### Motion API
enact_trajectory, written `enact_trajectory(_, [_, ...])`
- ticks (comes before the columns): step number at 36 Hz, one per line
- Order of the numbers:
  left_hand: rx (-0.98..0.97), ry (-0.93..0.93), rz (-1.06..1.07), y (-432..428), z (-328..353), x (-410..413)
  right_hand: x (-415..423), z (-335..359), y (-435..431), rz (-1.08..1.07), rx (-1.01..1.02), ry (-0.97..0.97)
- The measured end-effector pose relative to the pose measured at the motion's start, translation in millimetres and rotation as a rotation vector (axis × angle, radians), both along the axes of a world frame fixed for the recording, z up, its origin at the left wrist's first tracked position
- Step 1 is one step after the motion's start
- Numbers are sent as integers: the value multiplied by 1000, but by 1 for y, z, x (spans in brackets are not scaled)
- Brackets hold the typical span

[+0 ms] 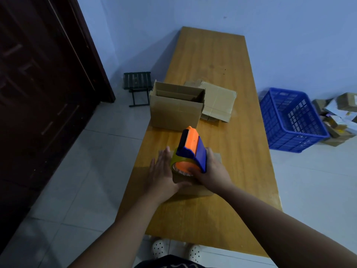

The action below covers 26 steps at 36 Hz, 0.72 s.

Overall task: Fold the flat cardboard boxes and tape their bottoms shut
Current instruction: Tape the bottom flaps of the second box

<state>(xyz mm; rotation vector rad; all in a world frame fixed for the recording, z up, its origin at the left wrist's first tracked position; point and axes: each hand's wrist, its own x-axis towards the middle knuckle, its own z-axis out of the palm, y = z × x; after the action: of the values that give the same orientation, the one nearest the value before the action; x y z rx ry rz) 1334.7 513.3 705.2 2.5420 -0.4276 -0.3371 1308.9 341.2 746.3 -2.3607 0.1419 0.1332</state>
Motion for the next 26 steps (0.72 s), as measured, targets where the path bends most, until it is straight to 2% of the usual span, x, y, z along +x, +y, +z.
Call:
enact_trajectory(3, [91, -51, -6, 0, -5, -1, 3, 6, -2, 41, -22, -10])
enact_trajectory(7, [233, -29, -12, -2, 1, 3, 5, 21, -2, 158, -112, 6])
enact_trajectory(10, [337, -54, -50, -5, 8, 3, 8, 27, 4, 214, -193, -53])
enact_trajectory(14, [300, -72, -52, -3, 9, 0, 18, 30, 12, 261, -284, -151])
enact_trajectory(17, [226, -111, -30, -1, 6, -3, 26, 37, 14, 294, -334, -141])
enact_trajectory(20, [126, -75, -3, -2, 6, -2, 31, 43, 7, 323, -399, -143])
enact_trajectory(23, [211, -54, -22, -4, 10, 0, 32, 43, -4, 361, -423, -129])
enact_trajectory(26, [349, -65, -57, -5, 13, -2, 27, 31, -13, 295, -309, -80])
